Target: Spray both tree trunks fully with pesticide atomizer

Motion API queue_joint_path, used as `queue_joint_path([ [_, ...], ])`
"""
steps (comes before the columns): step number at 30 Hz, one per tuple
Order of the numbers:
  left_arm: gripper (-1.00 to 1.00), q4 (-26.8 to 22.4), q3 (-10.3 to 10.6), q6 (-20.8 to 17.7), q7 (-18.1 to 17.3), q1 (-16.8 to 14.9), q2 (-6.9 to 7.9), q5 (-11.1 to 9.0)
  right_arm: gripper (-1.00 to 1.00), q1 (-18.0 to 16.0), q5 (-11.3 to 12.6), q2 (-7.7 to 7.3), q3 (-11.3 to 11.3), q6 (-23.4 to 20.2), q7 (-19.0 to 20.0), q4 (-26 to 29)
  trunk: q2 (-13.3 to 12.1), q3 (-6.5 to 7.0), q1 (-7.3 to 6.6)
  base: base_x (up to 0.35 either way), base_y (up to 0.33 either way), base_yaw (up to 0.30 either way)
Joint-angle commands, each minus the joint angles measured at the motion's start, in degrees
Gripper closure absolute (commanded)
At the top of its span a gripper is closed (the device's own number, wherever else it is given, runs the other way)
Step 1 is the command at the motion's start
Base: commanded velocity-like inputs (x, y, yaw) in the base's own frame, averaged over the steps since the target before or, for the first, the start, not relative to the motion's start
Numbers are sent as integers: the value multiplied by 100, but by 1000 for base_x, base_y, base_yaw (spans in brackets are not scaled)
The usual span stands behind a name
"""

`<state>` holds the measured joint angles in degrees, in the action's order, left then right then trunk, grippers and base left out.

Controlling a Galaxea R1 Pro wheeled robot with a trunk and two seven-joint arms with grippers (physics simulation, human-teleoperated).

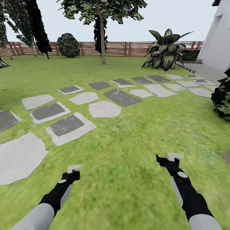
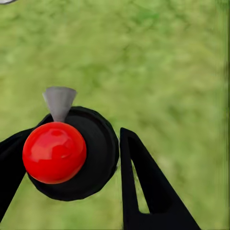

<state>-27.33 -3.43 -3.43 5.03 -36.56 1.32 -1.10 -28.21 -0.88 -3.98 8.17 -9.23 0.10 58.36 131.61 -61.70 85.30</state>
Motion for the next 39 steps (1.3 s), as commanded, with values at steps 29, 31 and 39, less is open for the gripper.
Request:
queue_joint_path([
  [29, 100, 0, -3, 0, -2, 0, 0, -4, -100, 0, -5, 2, -9, -7, -2, -3, 0, 249, 0, 339, 0, 84],
  [31, 100, 0, -3, 0, -2, 0, 0, -4, -100, 0, -8, 5, -9, -4, -2, -7, 0, 266, 0, 340, 0, 145],
  [39, 100, 0, -8, 0, -2, 0, -20, -4, -100, 0, -17, 11, -9, -9, 1, -24, 0, 332, 0, 340, 0, 145],
])
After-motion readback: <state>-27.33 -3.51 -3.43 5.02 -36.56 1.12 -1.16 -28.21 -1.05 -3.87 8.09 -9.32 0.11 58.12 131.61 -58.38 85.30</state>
